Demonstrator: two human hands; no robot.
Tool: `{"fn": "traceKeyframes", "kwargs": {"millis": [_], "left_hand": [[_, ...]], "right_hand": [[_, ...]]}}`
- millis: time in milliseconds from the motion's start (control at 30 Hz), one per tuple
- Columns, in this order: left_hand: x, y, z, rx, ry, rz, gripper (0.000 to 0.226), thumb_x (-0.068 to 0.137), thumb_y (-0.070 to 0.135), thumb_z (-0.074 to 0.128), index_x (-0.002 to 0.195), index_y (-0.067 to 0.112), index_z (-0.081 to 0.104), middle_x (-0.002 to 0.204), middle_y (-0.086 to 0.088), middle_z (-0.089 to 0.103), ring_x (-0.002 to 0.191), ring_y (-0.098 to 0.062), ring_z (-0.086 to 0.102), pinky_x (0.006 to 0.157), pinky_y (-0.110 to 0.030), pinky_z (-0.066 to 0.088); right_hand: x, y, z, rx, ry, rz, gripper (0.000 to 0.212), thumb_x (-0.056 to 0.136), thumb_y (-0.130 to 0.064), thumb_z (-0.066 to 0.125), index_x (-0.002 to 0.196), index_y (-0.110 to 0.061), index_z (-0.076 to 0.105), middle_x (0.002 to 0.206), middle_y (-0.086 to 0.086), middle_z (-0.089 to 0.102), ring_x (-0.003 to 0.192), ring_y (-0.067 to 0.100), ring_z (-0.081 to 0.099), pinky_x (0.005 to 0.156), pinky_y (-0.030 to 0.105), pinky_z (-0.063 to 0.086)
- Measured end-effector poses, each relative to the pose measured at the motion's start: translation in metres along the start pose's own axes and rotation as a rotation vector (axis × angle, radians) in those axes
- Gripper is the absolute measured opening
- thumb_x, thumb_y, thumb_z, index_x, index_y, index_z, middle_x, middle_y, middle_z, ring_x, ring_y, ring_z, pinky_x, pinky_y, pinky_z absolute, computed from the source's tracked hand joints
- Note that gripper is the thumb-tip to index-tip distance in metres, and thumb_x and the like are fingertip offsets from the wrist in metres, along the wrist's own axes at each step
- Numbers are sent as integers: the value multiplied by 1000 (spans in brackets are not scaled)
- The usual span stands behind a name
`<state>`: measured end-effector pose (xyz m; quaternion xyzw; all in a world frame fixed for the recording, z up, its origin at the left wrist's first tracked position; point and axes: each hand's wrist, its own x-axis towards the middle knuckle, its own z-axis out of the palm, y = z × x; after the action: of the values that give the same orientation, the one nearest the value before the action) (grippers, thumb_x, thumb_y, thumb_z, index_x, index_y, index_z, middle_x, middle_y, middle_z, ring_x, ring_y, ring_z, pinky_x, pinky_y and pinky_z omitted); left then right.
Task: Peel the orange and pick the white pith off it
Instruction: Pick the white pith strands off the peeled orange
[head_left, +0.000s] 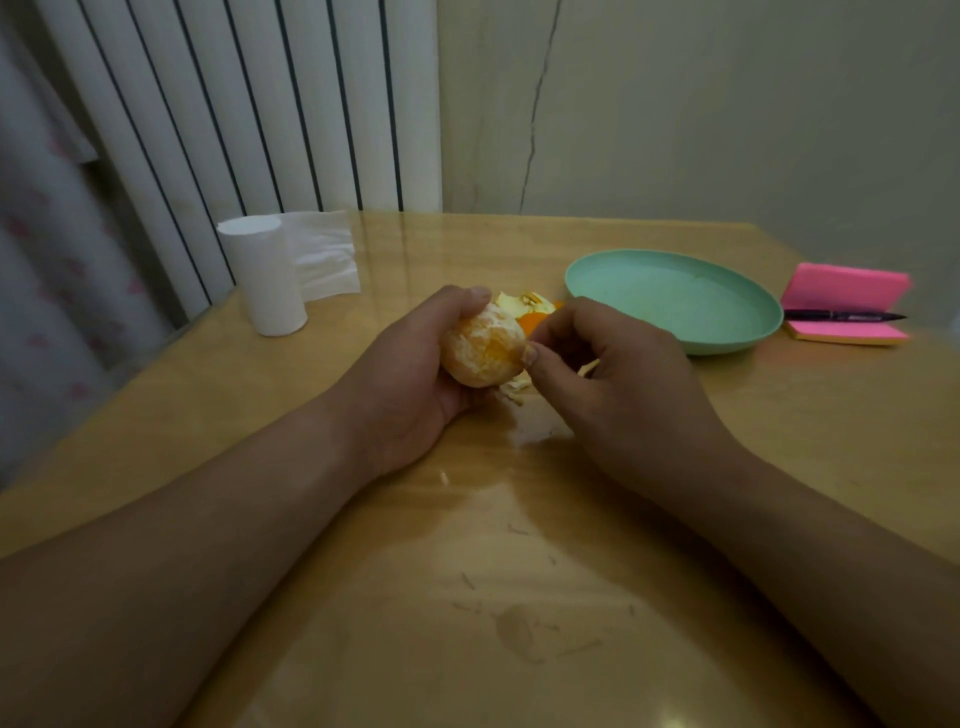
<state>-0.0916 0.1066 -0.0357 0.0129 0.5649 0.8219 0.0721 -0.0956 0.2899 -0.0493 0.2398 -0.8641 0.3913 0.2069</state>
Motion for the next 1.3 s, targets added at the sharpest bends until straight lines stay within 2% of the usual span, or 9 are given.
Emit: {"fn": "traceKeyframes", "kwargs": {"millis": [167,333,433,533,700,833,967,1167,1300], "left_hand": [[1,-1,0,19,41,12,24,106,30,54,112,12,69,98,-7,76,85,-19,70,67,-31,56],[2,-2,0,28,61,21,30,107,31,54,120,9,68,108,-11,75,103,-27,68,102,-50,50],[4,-2,0,64,66,43,38,107,31,56,131,3,65,118,-20,74,105,-28,69,99,-50,52],[4,-4,0,107,96,72,45,105,30,59,139,0,59,127,-21,72,109,-30,70,108,-55,51],[2,-6,2,244,109,137,44,100,38,66,130,6,62,115,-12,72,101,-25,71,92,-47,56],[-1,-8,3,340,81,196,41,98,44,66,123,12,63,113,-12,72,94,-22,72,82,-39,61],[-2,-8,5,317,80,218,32,107,31,58,127,7,63,116,-15,72,98,-28,71,87,-45,61],[2,-8,3,42,29,109,62,89,36,65,138,-2,59,124,-20,68,107,-28,68,89,-44,57],[3,-9,1,-2,9,94,48,97,31,60,133,0,64,118,-16,71,104,-26,68,82,-39,59]], "right_hand": [[0,-1,0,-16,1,-3,9,97,-23,67,101,-31,70,87,-15,67,84,5,63,68,20,49],[-2,-4,-1,-38,2,-16,8,94,-31,71,102,-29,70,87,-16,67,84,3,63,68,15,46],[-2,-4,-2,-70,6,-14,5,95,-33,72,99,-30,71,85,-17,67,83,3,63,69,18,48],[-2,-5,-2,-102,4,-13,2,96,-32,72,98,-31,72,84,-18,66,83,2,62,71,22,50],[-1,-5,-3,-159,6,-17,8,98,-31,71,103,-27,75,88,-16,69,83,4,63,77,33,56],[0,-7,-1,-174,66,-18,5,95,-29,72,95,-24,72,81,-12,67,75,8,62,71,42,57],[1,-9,-1,-105,112,0,9,91,-26,75,86,-24,68,72,-12,63,68,8,59,64,40,54],[0,-8,-2,38,108,40,10,88,-23,74,83,-25,67,69,-9,63,64,9,59,60,33,52],[0,-6,-3,108,97,57,10,87,-21,74,81,-25,67,68,-8,63,62,7,57,56,22,46]]}}
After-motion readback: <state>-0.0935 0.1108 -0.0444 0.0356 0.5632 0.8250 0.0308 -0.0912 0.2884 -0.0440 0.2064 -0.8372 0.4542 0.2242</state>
